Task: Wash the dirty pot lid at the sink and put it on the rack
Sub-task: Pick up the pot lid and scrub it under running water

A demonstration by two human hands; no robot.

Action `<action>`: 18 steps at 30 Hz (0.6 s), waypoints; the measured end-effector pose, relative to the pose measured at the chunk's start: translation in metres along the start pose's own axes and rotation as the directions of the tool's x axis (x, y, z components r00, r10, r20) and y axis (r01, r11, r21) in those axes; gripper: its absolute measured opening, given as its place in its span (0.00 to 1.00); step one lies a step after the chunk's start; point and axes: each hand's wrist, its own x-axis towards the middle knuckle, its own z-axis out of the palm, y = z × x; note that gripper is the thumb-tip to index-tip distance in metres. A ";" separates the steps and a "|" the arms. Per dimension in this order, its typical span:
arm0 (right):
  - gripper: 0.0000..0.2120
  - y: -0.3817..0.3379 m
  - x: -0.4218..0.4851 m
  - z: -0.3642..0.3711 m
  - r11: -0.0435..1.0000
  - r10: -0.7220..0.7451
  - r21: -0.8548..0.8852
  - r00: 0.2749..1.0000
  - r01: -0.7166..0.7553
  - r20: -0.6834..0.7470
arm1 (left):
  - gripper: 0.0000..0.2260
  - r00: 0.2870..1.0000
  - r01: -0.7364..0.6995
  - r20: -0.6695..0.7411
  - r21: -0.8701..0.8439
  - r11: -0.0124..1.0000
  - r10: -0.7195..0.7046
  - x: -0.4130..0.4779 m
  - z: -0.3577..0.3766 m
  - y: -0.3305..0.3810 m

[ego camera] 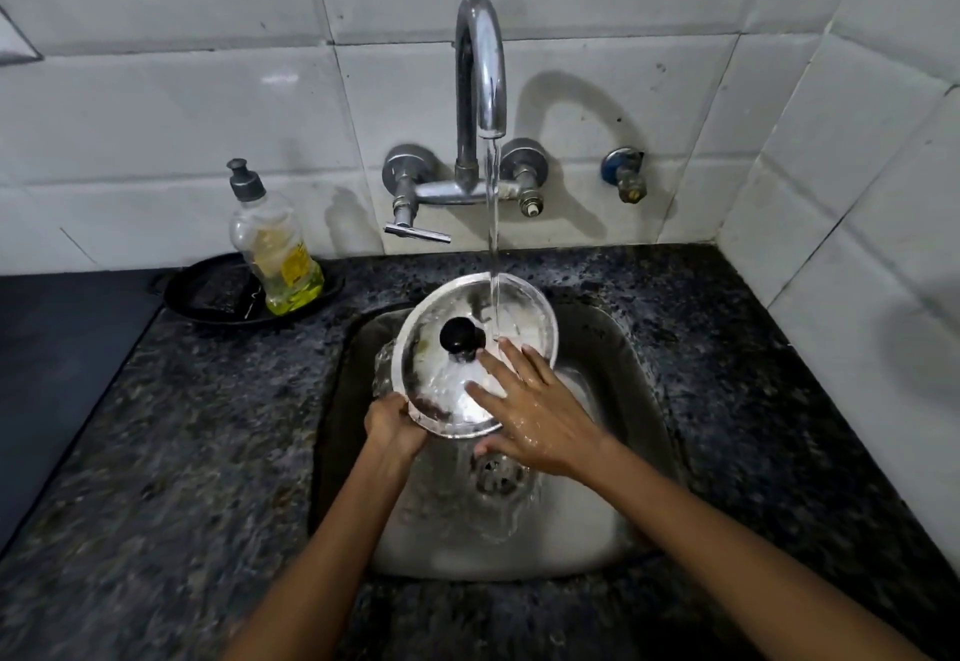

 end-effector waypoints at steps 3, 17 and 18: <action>0.17 0.008 -0.001 -0.002 0.971 -0.159 -0.205 0.973 0.123 -0.170 | 0.19 0.999 0.032 0.035 0.109 0.994 -0.036 0.004 -0.002 0.000; 0.08 0.054 0.002 -0.001 -0.365 0.739 0.855 0.444 -0.368 0.507 | 0.11 0.942 -0.261 0.334 0.651 0.712 0.040 -0.004 -0.015 0.002; 0.09 0.052 -0.001 0.008 -0.378 0.717 0.841 0.452 -0.387 0.530 | 0.11 0.939 -0.308 0.325 0.651 0.694 0.112 -0.006 -0.012 0.006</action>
